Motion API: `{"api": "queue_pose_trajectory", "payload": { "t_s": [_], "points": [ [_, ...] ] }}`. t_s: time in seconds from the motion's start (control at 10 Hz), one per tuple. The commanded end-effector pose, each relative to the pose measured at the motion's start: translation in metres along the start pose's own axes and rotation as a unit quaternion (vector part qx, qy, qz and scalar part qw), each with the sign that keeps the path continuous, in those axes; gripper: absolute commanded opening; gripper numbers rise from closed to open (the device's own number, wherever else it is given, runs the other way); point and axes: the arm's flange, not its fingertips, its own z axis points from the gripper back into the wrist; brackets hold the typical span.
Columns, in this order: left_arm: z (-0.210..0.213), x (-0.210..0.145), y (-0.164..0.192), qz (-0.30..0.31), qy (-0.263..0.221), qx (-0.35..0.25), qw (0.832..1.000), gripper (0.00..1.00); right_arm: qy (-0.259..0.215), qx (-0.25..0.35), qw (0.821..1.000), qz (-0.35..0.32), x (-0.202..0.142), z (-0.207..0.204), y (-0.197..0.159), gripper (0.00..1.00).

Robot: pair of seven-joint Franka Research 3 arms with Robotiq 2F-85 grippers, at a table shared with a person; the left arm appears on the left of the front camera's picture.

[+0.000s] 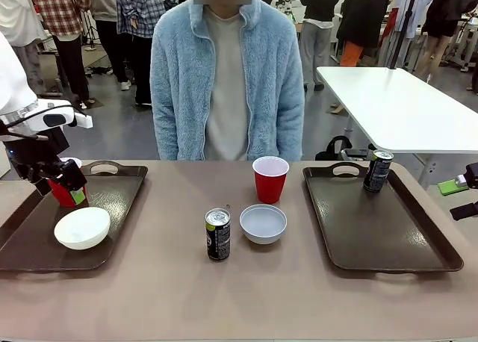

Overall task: Prepare tableware on both trays.
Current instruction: Pick up a Picnic Bowl from the table and place it on a Handle tray.

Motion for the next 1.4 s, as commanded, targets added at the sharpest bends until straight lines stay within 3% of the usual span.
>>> {"api": "queue_pose_trajectory", "payload": {
  "t_s": [0.0,0.6,0.7,0.9,1.1,1.3],
  "points": [
    [-0.003,0.0,0.001,-0.003,-0.001,-0.001,1.0,1.0,-0.007,0.013,1.0,0.003,0.002,-0.001,0.0,1.0],
    [-0.001,0.0,0.0,0.0,0.002,-0.001,1.0,1.0,-0.007,0.013,1.0,0.003,0.002,-0.001,0.0,1.0],
    [0.007,0.001,0.004,-0.01,0.024,-0.061,0.998,1.0,0.0,0.0,1.0,0.0,0.0,0.0,0.0,1.0],
    [0.033,0.01,0.015,0.012,0.044,-0.151,0.987,1.0,-0.002,-0.08,0.997,-0.005,0.003,0.016,0.035,1.0],
    [0.065,0.019,0.038,0.013,0.058,-0.247,0.967,1.0,0.007,-0.139,0.99,-0.011,0.009,0.022,0.064,1.0],
    [0.093,0.034,0.08,0.005,0.028,-0.327,0.945,1.0,0.012,-0.211,0.977,-0.017,0.023,0.019,0.092,1.0]
  ]
}}
